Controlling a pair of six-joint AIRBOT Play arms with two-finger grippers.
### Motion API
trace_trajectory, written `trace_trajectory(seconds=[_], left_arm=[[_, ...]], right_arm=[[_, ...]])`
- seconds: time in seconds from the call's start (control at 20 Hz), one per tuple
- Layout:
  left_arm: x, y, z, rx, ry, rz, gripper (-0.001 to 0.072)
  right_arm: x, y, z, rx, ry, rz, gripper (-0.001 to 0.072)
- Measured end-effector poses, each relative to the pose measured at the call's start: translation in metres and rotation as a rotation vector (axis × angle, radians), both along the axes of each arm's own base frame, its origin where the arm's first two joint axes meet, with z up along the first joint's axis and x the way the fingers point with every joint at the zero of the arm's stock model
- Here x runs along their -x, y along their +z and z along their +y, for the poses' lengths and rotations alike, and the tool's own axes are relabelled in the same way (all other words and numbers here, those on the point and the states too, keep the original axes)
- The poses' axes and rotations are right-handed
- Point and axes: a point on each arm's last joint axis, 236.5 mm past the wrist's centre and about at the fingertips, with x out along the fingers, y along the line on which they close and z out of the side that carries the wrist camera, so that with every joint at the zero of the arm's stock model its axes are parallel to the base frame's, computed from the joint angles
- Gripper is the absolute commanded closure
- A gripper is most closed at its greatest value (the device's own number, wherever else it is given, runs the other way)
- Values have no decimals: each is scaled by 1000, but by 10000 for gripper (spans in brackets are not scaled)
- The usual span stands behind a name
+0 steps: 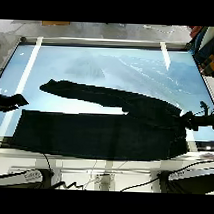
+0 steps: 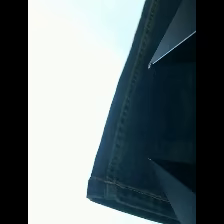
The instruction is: Fold the clothes and pants, and hang the long-sleeved shirts on hangers.
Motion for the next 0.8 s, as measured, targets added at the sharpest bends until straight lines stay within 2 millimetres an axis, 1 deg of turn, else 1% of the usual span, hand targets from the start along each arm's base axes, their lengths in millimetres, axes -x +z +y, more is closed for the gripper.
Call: trace_trajectory(seconds=[0.1,0.2,0.35,0.45,0.5,0.55,0.65,0.75,0.8], left_arm=[[-8,2,-6,1,-7,-25,64],[-18,4,-11,-10,-16,-54,64],[-35,7,-19,-29,-33,-100,65],[-45,2,-26,-31,-34,-113,65],[-50,-2,-31,-23,-27,-114,65],[-55,-8,-36,-10,-17,-113,65],[-70,-17,-46,22,6,-132,64],[-93,-22,-54,70,59,-195,65],[-103,-24,-55,89,89,-226,65]], right_arm=[[-5,-1,13,7,56,-17,537],[-14,-5,20,32,89,-37,537],[-27,-10,27,75,113,-67,537],[-33,-13,30,98,122,-81,537],[-36,-14,30,106,123,-86,565],[-37,-14,31,111,126,-90,668],[-39,-15,31,120,127,-94,671],[-39,-16,31,126,130,-94,670],[-39,-16,30,129,131,-95,670]])
